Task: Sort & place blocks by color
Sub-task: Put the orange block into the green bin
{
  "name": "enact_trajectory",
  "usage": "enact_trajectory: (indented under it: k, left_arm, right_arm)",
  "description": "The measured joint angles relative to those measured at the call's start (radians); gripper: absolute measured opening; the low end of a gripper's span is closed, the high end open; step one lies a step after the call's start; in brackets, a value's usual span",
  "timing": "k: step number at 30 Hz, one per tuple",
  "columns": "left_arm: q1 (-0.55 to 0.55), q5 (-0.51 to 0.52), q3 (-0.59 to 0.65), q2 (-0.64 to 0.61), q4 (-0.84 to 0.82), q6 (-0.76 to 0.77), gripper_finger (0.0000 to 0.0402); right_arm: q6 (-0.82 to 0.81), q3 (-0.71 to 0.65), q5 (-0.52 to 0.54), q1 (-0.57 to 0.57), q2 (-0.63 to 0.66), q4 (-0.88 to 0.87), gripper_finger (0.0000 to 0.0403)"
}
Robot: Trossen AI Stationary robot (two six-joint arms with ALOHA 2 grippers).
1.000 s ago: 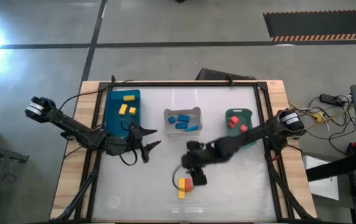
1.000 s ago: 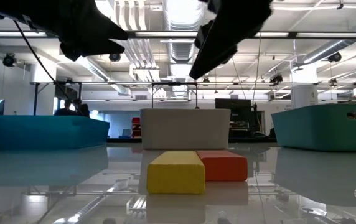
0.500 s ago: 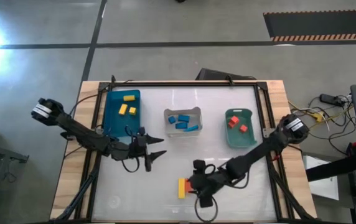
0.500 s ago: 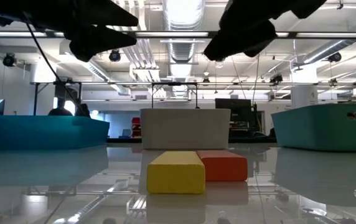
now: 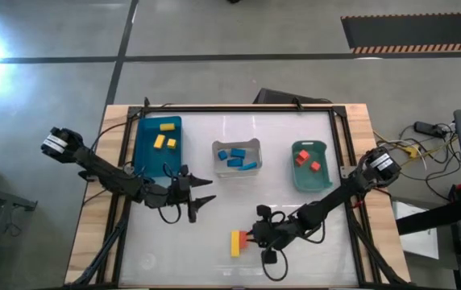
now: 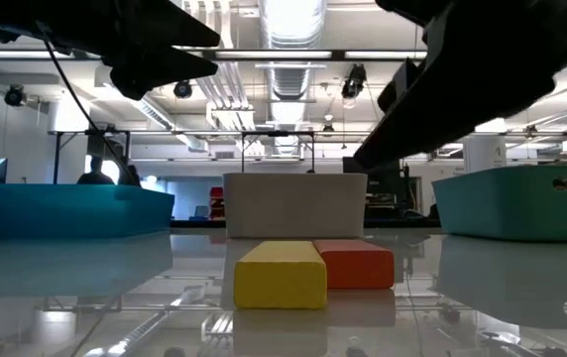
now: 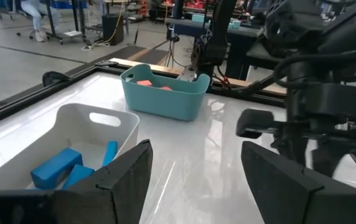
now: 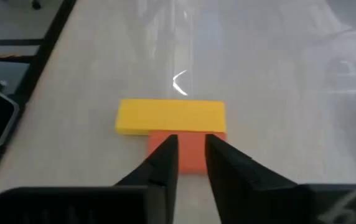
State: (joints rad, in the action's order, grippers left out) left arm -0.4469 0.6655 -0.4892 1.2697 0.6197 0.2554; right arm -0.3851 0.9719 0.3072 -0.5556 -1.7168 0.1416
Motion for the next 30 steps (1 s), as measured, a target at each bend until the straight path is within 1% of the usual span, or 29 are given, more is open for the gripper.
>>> enact_trajectory:
  k: [3, 7, 12, 16, 26, 30]
  left_arm:
    - [0.000, 0.000, 0.000, 0.000, 0.000, 0.000, 0.0231]
    - [0.000, 0.000, 0.002, 0.000, 0.000, 0.000, 0.0231]
    - [0.000, 0.000, 0.002, 0.000, 0.000, 0.000, 0.0231]
    - [0.000, 0.000, 0.002, 0.000, 0.000, 0.000, 0.0231]
    - [0.000, 0.000, 0.002, 0.000, 0.000, 0.000, 0.0231]
    - [0.000, 0.000, 0.002, 0.000, 0.000, 0.000, 0.0231]
  right_arm:
    - [0.001, -0.046, 0.011, 0.004, 0.000, 0.087, 0.0044]
    - [0.012, -0.086, 0.011, 0.013, -0.007, 0.182, 0.0015]
    - [0.045, -0.094, 0.009, 0.016, -0.079, 0.325, 0.0009]
    - [0.040, -0.071, -0.001, 0.015, -0.114, 0.291, 0.0009]
    - [0.031, -0.071, -0.023, 0.029, -0.118, 0.261, 0.0009]
    - [0.023, -0.079, -0.055, 0.042, -0.120, 0.256, 0.0009]
